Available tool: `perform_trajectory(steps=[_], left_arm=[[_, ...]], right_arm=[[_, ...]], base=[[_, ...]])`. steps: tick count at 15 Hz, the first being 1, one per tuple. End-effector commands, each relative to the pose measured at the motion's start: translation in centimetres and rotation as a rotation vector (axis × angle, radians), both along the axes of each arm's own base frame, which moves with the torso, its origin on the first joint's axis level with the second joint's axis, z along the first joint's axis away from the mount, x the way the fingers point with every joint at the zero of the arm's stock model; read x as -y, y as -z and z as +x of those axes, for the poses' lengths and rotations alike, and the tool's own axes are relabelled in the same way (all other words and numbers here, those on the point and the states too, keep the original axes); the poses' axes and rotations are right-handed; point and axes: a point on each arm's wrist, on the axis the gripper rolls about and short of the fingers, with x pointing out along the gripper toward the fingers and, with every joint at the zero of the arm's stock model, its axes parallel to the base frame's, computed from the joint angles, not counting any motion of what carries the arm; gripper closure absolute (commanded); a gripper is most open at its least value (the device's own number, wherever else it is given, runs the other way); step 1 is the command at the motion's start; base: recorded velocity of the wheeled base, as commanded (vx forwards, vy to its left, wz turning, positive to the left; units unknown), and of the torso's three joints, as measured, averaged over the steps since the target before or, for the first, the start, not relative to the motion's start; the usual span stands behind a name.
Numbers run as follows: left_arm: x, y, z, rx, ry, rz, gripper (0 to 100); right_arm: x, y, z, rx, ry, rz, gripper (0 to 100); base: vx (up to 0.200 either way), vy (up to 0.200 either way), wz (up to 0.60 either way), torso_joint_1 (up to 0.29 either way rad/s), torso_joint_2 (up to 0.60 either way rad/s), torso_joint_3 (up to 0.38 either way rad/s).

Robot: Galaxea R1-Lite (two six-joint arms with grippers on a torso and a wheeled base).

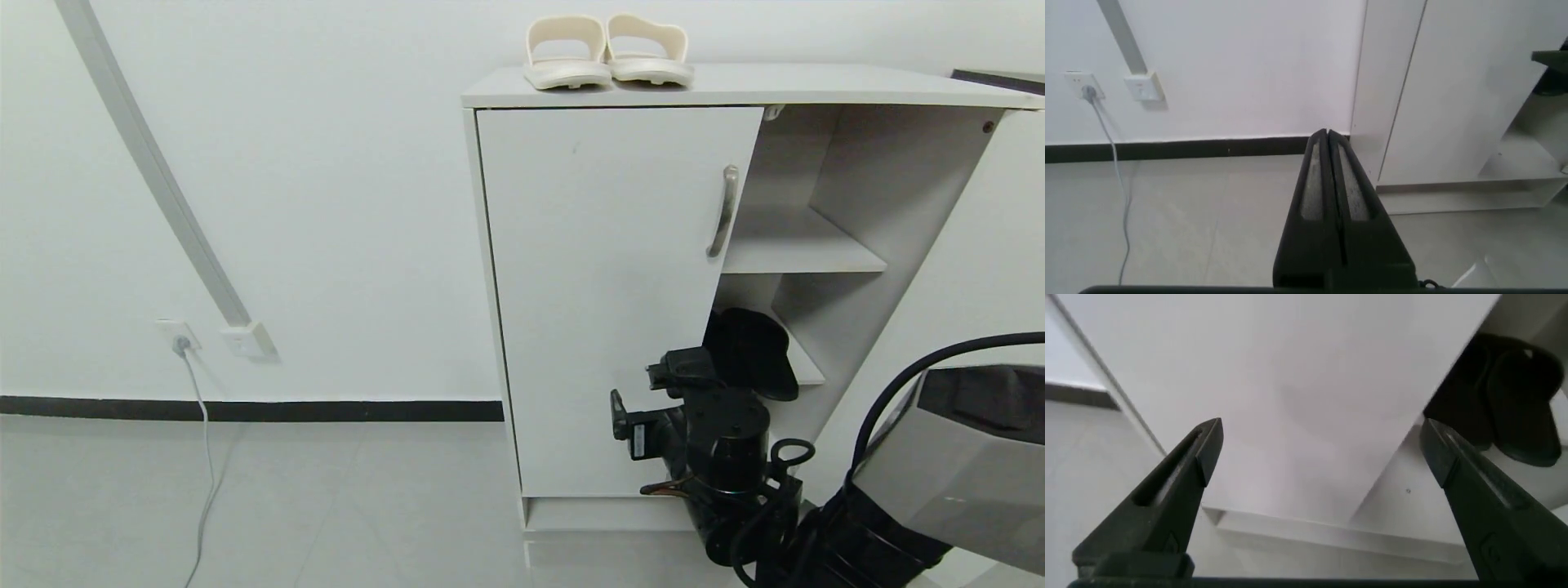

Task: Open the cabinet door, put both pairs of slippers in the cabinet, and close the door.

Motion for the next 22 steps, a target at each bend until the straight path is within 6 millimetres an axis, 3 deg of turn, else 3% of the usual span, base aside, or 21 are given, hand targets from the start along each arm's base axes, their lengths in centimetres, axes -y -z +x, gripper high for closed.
perform_trajectory(steps=[1,12,22], left_arm=[[0.0,-0.01,0.01,-0.001,0.0,0.0,100],[0.0,-0.01,0.01,-0.001,0.0,0.0,100],[0.0,-0.01,0.01,-0.001,0.0,0.002,100]], right_arm=[[0.21,0.04,-0.25,0.001,-0.003,-0.018,0],[0.23,0.11,-0.35,0.017,-0.011,-0.025,0],[0.07,0.23,-0.57,0.015,-0.019,-0.034,0]], base=[[0.0,0.0,0.0,0.0,0.0,0.0],[0.0,0.0,0.0,0.0,-0.01,-0.014],[0.0,0.0,0.0,0.058,-0.41,-0.348]])
